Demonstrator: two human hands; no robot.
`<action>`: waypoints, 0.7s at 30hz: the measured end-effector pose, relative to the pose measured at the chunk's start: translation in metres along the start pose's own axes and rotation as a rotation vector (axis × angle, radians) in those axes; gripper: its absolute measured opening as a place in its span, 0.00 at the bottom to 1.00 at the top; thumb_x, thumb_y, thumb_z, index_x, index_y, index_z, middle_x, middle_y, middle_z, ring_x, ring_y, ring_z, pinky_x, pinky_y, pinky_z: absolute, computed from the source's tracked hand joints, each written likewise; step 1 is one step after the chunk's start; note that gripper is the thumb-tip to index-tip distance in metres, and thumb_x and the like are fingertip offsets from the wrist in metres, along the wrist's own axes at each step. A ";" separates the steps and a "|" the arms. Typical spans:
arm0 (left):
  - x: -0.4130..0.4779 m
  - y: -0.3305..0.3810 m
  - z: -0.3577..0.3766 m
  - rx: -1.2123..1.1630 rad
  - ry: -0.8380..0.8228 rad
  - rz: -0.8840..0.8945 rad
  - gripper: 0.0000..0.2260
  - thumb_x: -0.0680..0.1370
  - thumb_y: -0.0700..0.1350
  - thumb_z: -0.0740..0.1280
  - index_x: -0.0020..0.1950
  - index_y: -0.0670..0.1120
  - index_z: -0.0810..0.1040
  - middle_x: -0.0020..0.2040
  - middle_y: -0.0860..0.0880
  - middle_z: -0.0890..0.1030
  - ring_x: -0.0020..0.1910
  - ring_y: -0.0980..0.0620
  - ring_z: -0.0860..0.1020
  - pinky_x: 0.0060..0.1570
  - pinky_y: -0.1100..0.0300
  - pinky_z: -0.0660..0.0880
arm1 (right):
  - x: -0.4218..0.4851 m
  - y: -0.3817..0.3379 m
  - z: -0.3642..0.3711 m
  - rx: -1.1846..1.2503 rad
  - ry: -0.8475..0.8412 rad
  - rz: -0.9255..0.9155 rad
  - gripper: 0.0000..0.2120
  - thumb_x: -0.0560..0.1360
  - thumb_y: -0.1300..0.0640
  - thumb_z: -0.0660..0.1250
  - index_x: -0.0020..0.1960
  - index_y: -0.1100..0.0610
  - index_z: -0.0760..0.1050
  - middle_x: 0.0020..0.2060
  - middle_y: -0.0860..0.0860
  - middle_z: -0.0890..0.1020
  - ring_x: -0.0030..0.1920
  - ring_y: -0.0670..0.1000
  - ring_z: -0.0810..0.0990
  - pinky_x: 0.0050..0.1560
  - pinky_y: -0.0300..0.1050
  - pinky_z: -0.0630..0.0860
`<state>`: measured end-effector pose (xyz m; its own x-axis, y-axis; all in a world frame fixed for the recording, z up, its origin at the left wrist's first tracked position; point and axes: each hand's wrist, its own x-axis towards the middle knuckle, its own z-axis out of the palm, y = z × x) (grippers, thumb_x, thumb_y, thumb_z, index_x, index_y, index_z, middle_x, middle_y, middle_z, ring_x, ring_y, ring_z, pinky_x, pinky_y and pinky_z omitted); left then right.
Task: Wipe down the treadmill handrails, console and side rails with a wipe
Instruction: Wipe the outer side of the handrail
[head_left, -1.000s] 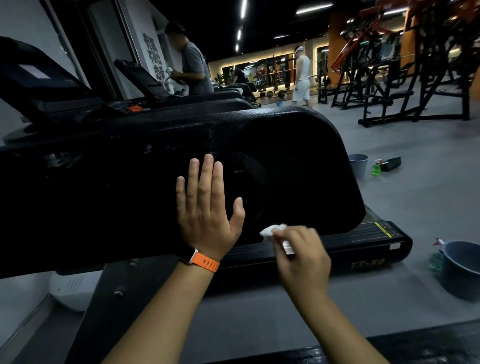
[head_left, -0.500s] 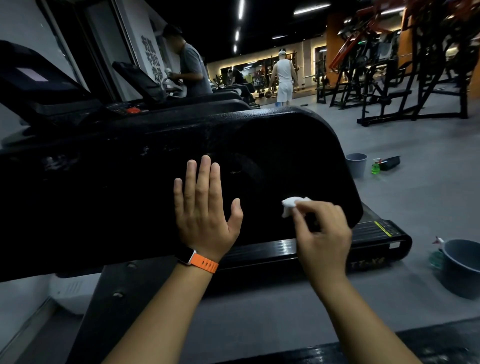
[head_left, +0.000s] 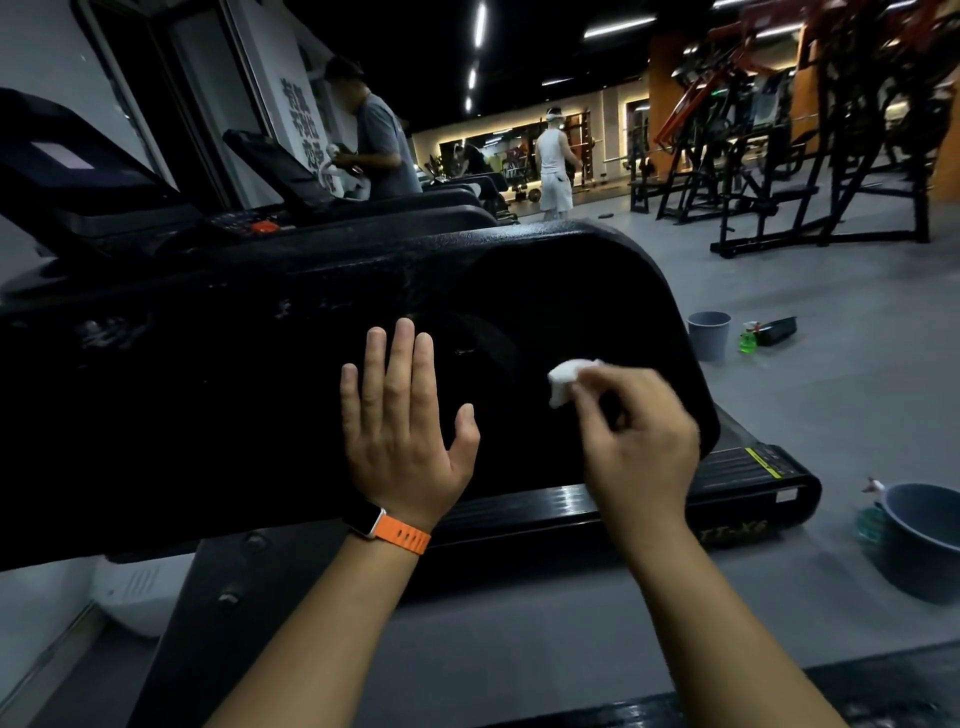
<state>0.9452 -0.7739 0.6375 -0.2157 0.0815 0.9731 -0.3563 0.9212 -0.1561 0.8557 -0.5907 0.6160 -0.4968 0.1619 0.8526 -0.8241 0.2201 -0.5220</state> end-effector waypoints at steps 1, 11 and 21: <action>0.000 0.000 0.000 0.000 0.000 0.000 0.29 0.83 0.54 0.59 0.79 0.39 0.65 0.80 0.41 0.65 0.81 0.40 0.60 0.78 0.39 0.57 | 0.005 0.000 0.001 0.027 0.049 0.048 0.05 0.77 0.60 0.75 0.53 0.54 0.85 0.46 0.47 0.84 0.43 0.54 0.82 0.43 0.51 0.79; 0.001 0.001 -0.002 -0.006 0.005 0.002 0.28 0.83 0.54 0.58 0.79 0.38 0.65 0.79 0.41 0.66 0.81 0.40 0.60 0.78 0.39 0.57 | -0.027 0.006 -0.001 0.070 -0.033 0.099 0.05 0.77 0.62 0.74 0.51 0.53 0.84 0.46 0.46 0.83 0.42 0.43 0.78 0.41 0.47 0.77; 0.000 0.001 -0.001 0.002 0.008 0.003 0.29 0.82 0.53 0.59 0.79 0.38 0.64 0.80 0.41 0.65 0.81 0.40 0.61 0.78 0.38 0.58 | -0.065 0.010 -0.004 -0.053 -0.188 0.059 0.07 0.76 0.61 0.77 0.49 0.51 0.84 0.46 0.43 0.82 0.36 0.42 0.76 0.34 0.47 0.77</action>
<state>0.9457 -0.7728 0.6375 -0.2100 0.0873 0.9738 -0.3578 0.9201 -0.1596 0.8805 -0.5955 0.5552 -0.5902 -0.0049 0.8072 -0.7788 0.2668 -0.5678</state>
